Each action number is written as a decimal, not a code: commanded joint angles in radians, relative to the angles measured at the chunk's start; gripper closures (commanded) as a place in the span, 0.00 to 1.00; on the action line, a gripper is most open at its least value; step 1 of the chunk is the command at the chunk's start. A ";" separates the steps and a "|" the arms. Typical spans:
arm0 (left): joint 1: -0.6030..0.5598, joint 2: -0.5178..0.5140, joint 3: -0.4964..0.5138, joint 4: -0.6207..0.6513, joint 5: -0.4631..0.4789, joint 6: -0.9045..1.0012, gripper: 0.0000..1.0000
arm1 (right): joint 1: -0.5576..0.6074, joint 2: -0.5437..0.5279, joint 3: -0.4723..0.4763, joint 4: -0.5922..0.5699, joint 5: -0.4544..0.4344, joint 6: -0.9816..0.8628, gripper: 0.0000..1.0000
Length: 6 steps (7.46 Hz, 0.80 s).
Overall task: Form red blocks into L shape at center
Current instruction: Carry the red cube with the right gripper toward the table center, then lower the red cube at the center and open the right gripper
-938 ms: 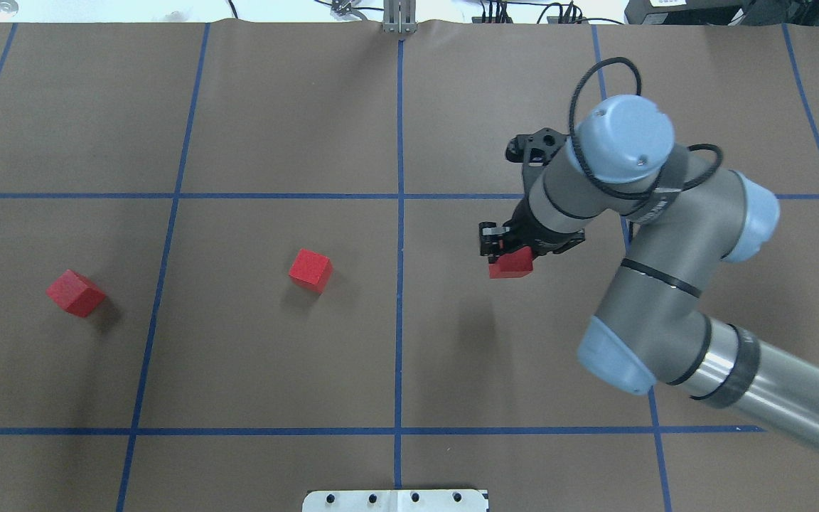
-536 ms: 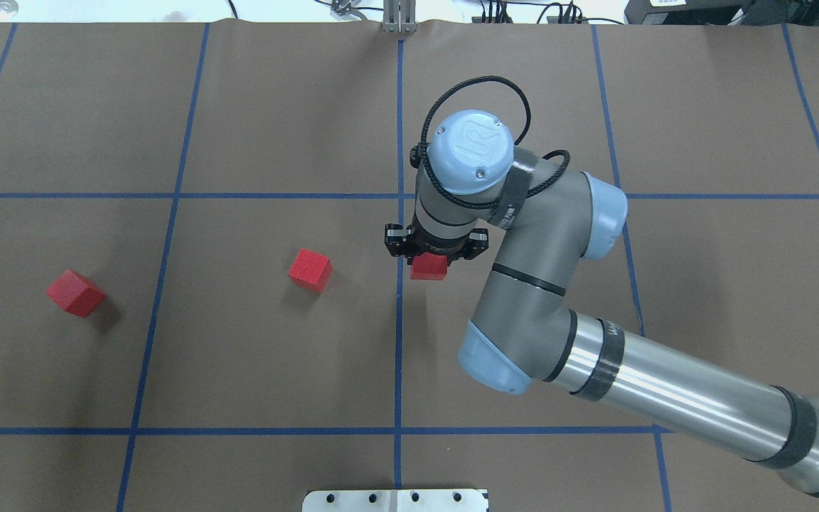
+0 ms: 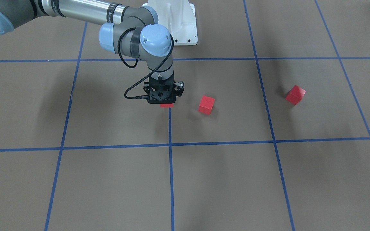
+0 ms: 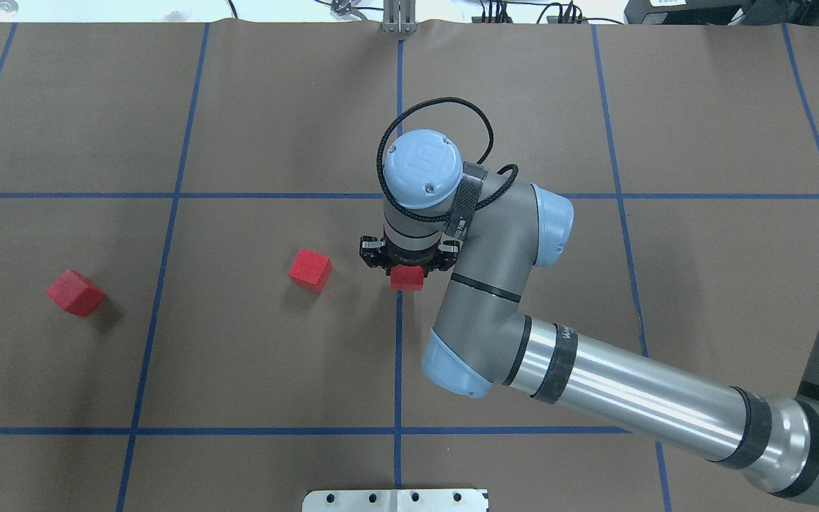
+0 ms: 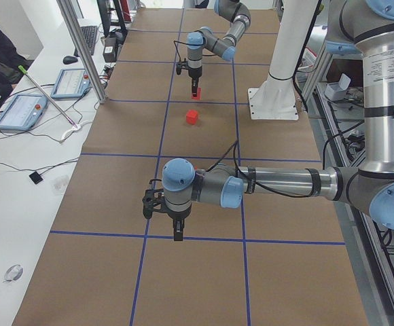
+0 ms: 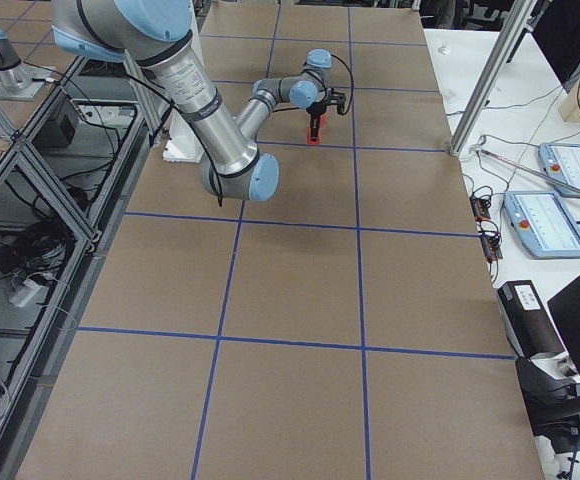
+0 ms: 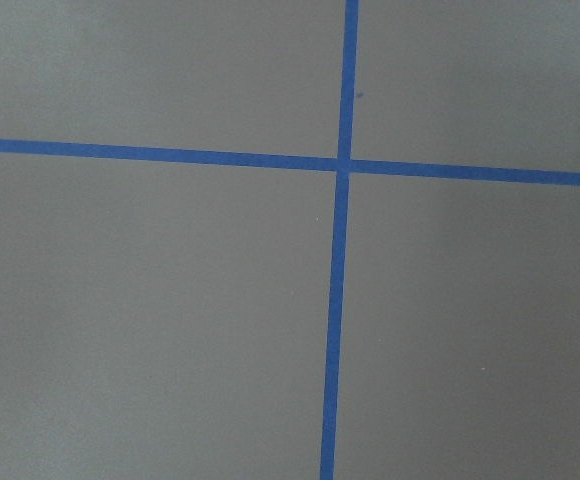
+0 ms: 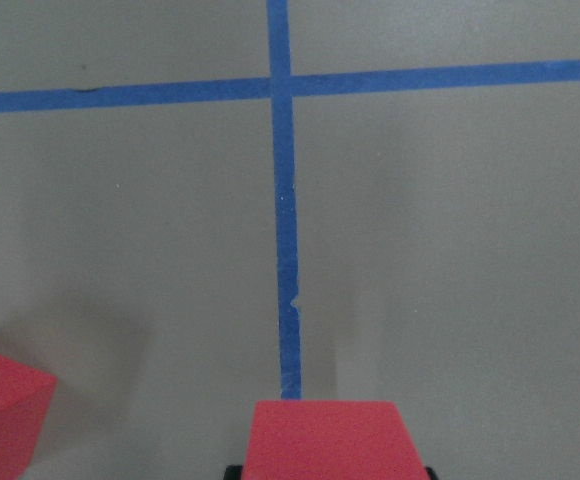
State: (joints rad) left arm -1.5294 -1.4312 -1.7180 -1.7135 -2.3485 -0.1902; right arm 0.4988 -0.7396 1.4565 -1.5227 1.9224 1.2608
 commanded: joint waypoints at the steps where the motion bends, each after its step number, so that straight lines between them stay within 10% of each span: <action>1: 0.000 0.000 0.000 0.000 0.000 0.000 0.00 | -0.014 0.003 -0.039 0.059 0.000 0.023 1.00; 5: 0.000 0.002 0.000 0.000 0.000 0.000 0.00 | -0.017 0.020 -0.059 0.058 -0.002 0.026 1.00; 6: 0.000 0.000 0.000 0.000 0.000 0.000 0.00 | -0.017 0.020 -0.064 0.058 -0.003 0.026 0.53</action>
State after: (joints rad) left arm -1.5294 -1.4300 -1.7175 -1.7134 -2.3485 -0.1902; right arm 0.4818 -0.7233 1.4022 -1.4650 1.9204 1.2864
